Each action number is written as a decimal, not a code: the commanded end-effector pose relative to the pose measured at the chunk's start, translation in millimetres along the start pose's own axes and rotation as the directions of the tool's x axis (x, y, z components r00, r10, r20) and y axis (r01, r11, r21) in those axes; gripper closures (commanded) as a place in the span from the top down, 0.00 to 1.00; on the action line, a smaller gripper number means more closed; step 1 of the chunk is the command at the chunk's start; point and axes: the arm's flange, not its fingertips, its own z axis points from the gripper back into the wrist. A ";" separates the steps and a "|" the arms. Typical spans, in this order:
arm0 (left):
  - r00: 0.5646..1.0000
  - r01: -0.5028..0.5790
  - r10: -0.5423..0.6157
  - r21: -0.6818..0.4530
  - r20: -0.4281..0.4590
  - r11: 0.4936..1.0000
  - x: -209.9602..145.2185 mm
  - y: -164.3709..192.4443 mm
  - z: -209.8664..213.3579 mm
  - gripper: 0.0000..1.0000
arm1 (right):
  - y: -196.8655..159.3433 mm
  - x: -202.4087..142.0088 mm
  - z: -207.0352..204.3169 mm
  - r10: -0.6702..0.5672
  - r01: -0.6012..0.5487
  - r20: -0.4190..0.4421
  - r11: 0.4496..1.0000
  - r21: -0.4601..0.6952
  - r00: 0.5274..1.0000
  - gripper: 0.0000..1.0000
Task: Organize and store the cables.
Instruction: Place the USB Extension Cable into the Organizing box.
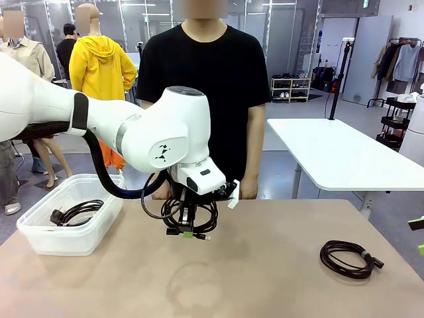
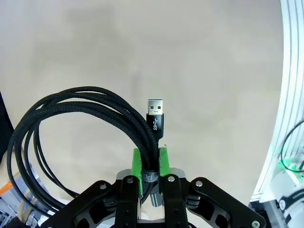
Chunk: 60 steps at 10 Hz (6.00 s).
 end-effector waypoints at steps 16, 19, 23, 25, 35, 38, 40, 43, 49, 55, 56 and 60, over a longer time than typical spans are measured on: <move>0.997 0.034 -0.045 0.165 0.058 0.986 -357.6 44.4 33.0 0.16 | -0.7 2.5 -0.4 -0.007 0.007 0.017 1.000 -0.006 1.000 1.00; 0.996 -0.023 0.014 0.109 0.085 0.994 -369.9 62.6 -0.6 0.16 | -0.7 2.5 -0.4 -0.007 0.007 0.017 1.000 -0.006 1.000 1.00; 0.987 -0.106 0.101 0.030 0.122 0.994 -383.4 80.3 -46.6 0.16 | -0.7 2.5 -0.4 -0.007 0.007 0.017 1.000 -0.006 1.000 1.00; 0.980 -0.148 0.148 -0.017 0.136 0.989 -390.3 81.1 -62.9 0.16 | -0.7 2.5 -0.4 -0.007 0.007 0.017 1.000 -0.006 1.000 1.00; 0.975 -0.189 0.189 -0.008 0.115 0.982 -391.8 76.1 -58.0 1.00 | -0.7 2.5 -0.4 -0.007 0.007 0.017 1.000 -0.006 1.000 1.00; 0.974 -0.196 0.193 0.020 0.121 0.980 -390.1 65.9 -47.4 1.00 | -0.7 2.5 -0.4 -0.007 0.007 0.017 1.000 -0.006 1.000 1.00; 0.976 -0.181 0.179 -0.001 0.121 0.984 -392.5 78.7 -56.6 1.00 | -0.7 2.5 -0.4 -0.007 0.007 0.017 1.000 -0.006 1.000 1.00; 0.976 -0.181 0.179 -0.001 0.121 0.984 -392.5 78.7 -56.6 1.00 | -0.7 2.5 -0.4 -0.007 0.007 0.017 1.000 -0.006 1.000 1.00; 0.977 -0.179 0.178 -0.004 0.121 0.984 -390.8 76.0 -57.1 0.98 | -0.7 2.5 -0.4 -0.007 0.007 0.017 1.000 -0.006 1.000 1.00; 0.788 -0.518 0.499 -0.050 0.360 0.854 -382.2 -21.5 59.4 1.00 | -0.7 2.5 -0.4 -0.007 0.007 0.017 1.000 -0.006 1.000 1.00; 0.731 -0.576 0.545 -0.056 0.411 0.815 -378.5 -44.2 65.8 1.00 | -0.7 2.5 -0.4 -0.007 0.007 0.017 1.000 -0.006 1.000 1.00; 0.711 -0.586 0.489 0.043 0.506 0.809 -357.5 -112.2 75.2 1.00 | -0.7 2.5 -0.4 -0.007 0.007 0.017 1.000 -0.006 1.000 1.00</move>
